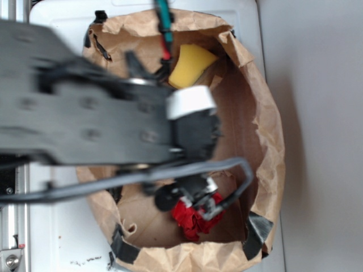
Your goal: Grab the green sponge.
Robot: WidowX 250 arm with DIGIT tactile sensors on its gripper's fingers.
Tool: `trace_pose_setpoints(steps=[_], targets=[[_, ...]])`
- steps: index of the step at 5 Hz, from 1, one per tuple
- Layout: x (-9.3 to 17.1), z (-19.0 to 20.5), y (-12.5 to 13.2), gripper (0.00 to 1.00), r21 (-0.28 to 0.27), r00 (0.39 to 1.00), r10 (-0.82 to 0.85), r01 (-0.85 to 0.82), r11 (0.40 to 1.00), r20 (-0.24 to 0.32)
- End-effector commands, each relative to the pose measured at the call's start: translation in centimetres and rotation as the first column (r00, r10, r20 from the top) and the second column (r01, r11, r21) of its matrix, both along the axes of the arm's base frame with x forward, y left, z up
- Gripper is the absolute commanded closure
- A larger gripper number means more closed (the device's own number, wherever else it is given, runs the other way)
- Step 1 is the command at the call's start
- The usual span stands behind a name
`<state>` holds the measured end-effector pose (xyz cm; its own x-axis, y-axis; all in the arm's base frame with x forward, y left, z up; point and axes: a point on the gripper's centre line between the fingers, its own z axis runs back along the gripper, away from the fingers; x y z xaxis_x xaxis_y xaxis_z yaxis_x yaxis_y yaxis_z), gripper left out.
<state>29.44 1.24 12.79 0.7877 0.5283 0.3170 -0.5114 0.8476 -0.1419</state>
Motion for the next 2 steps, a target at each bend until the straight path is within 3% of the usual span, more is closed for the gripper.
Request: trace_pose_setpoints(steps=[1,2], targets=[[3.08,0.06,3.52,0.0,0.069,0.992,0.114,-0.118,0.991,0.053],[3.3,-0.36,4.05,0.0,0.095,0.99,0.132,-0.137,0.986,0.057]])
